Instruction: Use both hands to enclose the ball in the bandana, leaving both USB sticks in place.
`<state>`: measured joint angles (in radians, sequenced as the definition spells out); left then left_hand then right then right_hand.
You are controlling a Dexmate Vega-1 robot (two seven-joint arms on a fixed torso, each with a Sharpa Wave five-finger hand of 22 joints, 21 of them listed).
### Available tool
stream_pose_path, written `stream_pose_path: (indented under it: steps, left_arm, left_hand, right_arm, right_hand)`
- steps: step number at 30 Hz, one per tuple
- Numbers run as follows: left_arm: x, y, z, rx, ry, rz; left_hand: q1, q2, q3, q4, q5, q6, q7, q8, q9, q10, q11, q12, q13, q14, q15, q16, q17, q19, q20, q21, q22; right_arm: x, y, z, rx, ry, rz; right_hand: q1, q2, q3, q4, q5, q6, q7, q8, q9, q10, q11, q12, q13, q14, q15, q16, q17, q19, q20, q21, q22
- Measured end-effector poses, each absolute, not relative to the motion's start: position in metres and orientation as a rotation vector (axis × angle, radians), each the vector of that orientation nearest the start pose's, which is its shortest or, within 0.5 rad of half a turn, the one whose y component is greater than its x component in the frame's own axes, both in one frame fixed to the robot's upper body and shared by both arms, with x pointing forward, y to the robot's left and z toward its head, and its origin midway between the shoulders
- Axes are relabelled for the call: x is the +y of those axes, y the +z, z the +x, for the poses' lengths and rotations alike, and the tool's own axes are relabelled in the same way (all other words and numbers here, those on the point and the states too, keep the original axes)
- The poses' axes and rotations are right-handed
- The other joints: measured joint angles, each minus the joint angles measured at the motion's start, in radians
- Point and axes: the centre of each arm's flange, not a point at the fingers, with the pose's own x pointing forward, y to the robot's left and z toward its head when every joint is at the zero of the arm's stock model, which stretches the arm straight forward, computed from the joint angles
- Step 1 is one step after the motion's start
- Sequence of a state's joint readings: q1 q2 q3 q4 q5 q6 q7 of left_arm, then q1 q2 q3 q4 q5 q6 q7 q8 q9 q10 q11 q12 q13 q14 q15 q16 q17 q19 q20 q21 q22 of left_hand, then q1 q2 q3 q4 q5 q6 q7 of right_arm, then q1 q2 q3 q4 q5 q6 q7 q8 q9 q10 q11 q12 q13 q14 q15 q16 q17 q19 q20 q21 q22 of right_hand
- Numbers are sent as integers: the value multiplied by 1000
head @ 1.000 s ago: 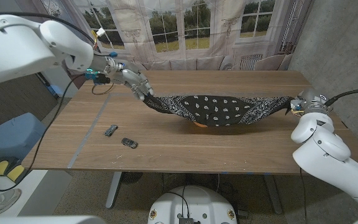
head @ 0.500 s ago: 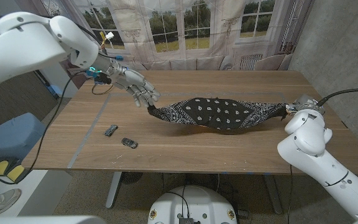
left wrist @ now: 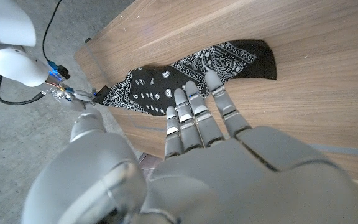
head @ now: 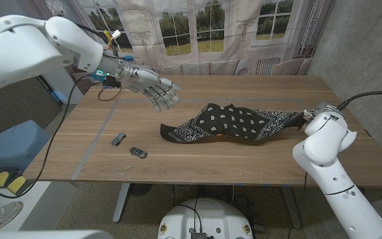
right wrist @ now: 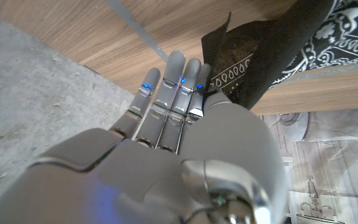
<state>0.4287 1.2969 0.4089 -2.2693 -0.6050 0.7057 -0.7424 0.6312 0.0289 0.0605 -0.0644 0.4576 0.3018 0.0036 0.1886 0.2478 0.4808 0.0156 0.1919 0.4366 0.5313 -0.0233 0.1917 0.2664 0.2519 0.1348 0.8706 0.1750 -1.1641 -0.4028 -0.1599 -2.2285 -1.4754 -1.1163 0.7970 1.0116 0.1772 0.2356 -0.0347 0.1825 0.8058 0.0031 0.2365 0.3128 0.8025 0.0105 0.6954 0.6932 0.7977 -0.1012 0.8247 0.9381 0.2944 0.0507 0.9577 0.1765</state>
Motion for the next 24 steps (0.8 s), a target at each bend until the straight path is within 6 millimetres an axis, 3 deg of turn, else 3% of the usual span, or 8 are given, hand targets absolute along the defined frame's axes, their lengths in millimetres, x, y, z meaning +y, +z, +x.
stream_pose_path:
  steps: [2, 4, 8, 12, 16, 20, 22, 24]
  left_arm:
    - [237, 162, 423, -174, -711, 1077]
    - [235, 158, 421, -201, -686, 1063]
    - [228, 141, 426, -221, -631, 1031]
    - [223, 133, 433, -258, -523, 1007]
    - [221, 130, 440, -298, -410, 988]
    - [221, 133, 447, -329, -287, 977]
    - [220, 133, 449, -338, -248, 975]
    - [217, 134, 452, -345, -202, 976]
  left_hand:
    - [36, 35, 17, -18, -20, -21, -7, 0, -9, -29, 10, 0, -2, -29, 5, 0, -11, -14, 14, -16, 0]
    - [61, 44, 28, -28, -49, -56, -20, -4, -18, -71, 21, 0, -6, -72, 21, 0, -21, -32, 31, -35, 0]
    - [68, 44, 30, -31, -104, -122, -36, -5, -33, -156, 31, -4, -15, -170, 51, -7, -36, -79, 63, -75, 4]
    - [68, 44, 20, -32, -145, -183, -47, -6, -43, -225, 31, -4, -26, -247, 68, -10, -47, -117, 74, -109, 5]
    - [60, 36, 15, -27, -165, -210, -58, -12, -48, -262, 39, -4, -32, -296, 83, -10, -53, -140, 76, -130, 5]
    - [50, 27, 9, -21, -179, -234, -68, -12, -53, -299, 48, -4, -37, -339, 101, -10, -57, -151, 76, -143, 5]
    - [48, 29, 9, -21, -183, -235, -68, -12, -53, -309, 50, -4, -38, -346, 108, -10, -57, -151, 76, -149, 5]
    - [45, 32, 6, -18, -184, -238, -72, -12, -53, -311, 49, -4, -38, -348, 110, -10, -59, -151, 76, -150, 5]
  right_arm:
    - [-354, 1, 457, 212, -645, -1010]
    - [-356, 1, 455, 218, -664, -1012]
    - [-358, 1, 451, 228, -694, -1015]
    - [-361, 0, 448, 231, -722, -1017]
    - [-364, -1, 446, 224, -745, -1015]
    - [-366, -4, 445, 198, -755, -998]
    - [-367, -7, 445, 185, -755, -987]
    - [-367, -12, 446, 172, -753, -976]
  right_hand:
    - [-67, -27, -22, 20, 0, -132, 1, -50, -32, -73, 10, -47, -41, -47, 15, -69, -62, -27, 19, -25, 0]
    - [-136, -61, -53, 42, 4, -250, 11, -69, -59, -138, 22, -87, -75, -92, 27, -128, -109, -49, 31, -49, 0]
    - [-249, -126, -119, 79, 23, -479, 28, -71, -99, -297, 30, -176, -130, -206, 42, -230, -178, -84, 49, -97, 0]
    - [-332, -198, -197, 102, 66, -662, 10, -62, -116, -503, 35, -290, -185, -429, 55, -396, -277, -143, 65, -159, 0]
    - [-401, -238, -273, 138, 120, -746, 1, -51, -118, -673, 56, -406, -236, -628, 121, -522, -344, -218, 98, -230, 0]
    - [-505, -220, -337, 181, 160, -795, -6, -51, -118, -775, 92, -480, -280, -762, 183, -590, -384, -337, 135, -324, 0]
    - [-554, -206, -363, 192, 166, -808, -7, -51, -118, -813, 107, -498, -300, -820, 207, -613, -400, -402, 150, -373, 0]
    - [-586, -197, -381, 196, 166, -815, -14, -51, -118, -837, 123, -505, -313, -851, 221, -624, -410, -432, 156, -401, -1]
